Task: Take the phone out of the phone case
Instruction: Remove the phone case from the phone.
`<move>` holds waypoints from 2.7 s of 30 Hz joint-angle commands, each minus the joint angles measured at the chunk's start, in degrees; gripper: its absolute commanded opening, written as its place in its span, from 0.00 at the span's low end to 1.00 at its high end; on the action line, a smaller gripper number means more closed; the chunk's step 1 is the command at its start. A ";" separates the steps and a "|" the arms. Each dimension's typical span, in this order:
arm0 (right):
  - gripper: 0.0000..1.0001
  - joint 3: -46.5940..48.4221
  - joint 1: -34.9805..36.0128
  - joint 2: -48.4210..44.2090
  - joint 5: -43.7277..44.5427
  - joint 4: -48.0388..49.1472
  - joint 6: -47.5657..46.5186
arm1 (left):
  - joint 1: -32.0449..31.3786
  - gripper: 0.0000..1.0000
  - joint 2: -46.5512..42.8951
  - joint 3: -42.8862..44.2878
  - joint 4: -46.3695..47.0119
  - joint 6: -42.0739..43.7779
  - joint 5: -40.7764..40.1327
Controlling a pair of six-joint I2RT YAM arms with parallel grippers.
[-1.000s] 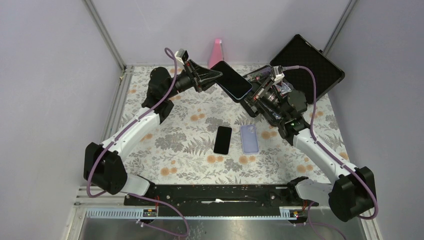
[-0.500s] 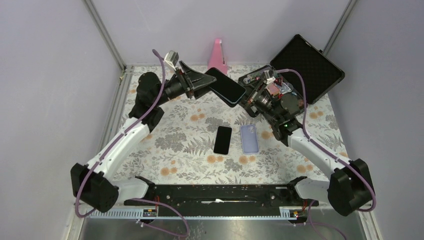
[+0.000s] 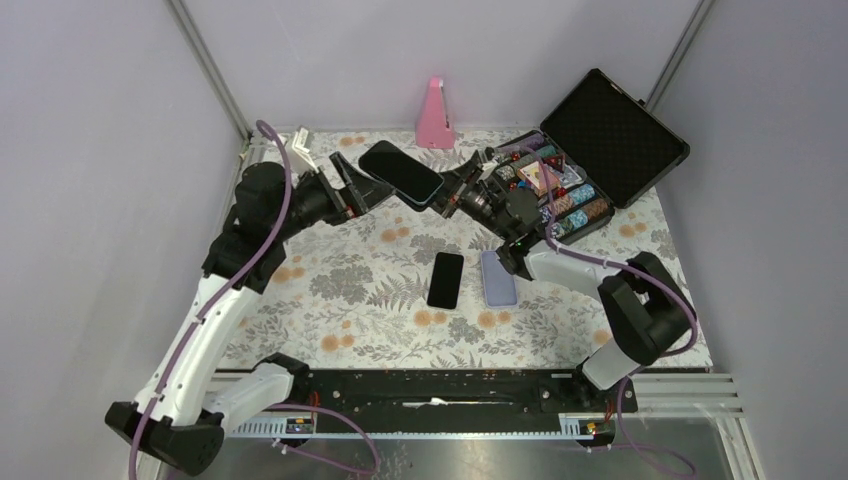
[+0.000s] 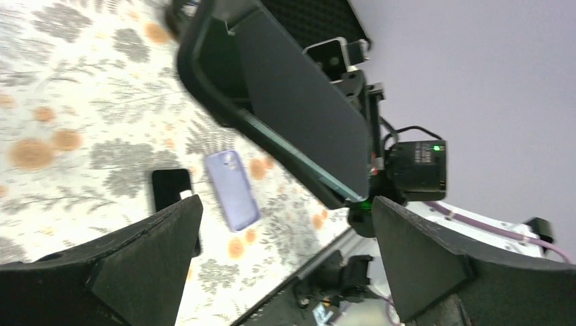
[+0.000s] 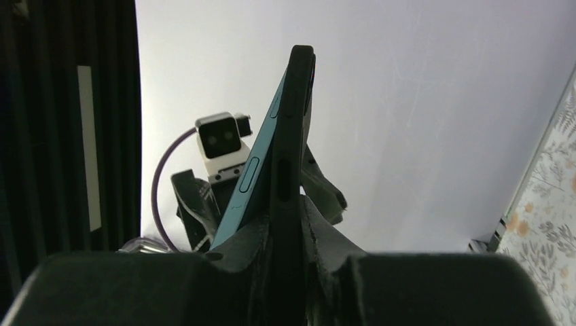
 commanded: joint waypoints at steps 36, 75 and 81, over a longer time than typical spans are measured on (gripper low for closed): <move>0.00 11.96 3.77 4.98 -1.53 -45.66 -7.58 | -17.86 0.62 10.81 4.11 -11.20 51.70 -14.19; 0.00 11.05 4.64 1.09 -6.72 -42.55 -4.84 | -18.12 0.33 18.84 3.16 -11.49 52.67 -34.33; 0.00 8.97 4.56 0.83 -6.35 -44.14 -5.30 | -18.12 0.00 18.56 5.34 -11.40 51.83 -35.99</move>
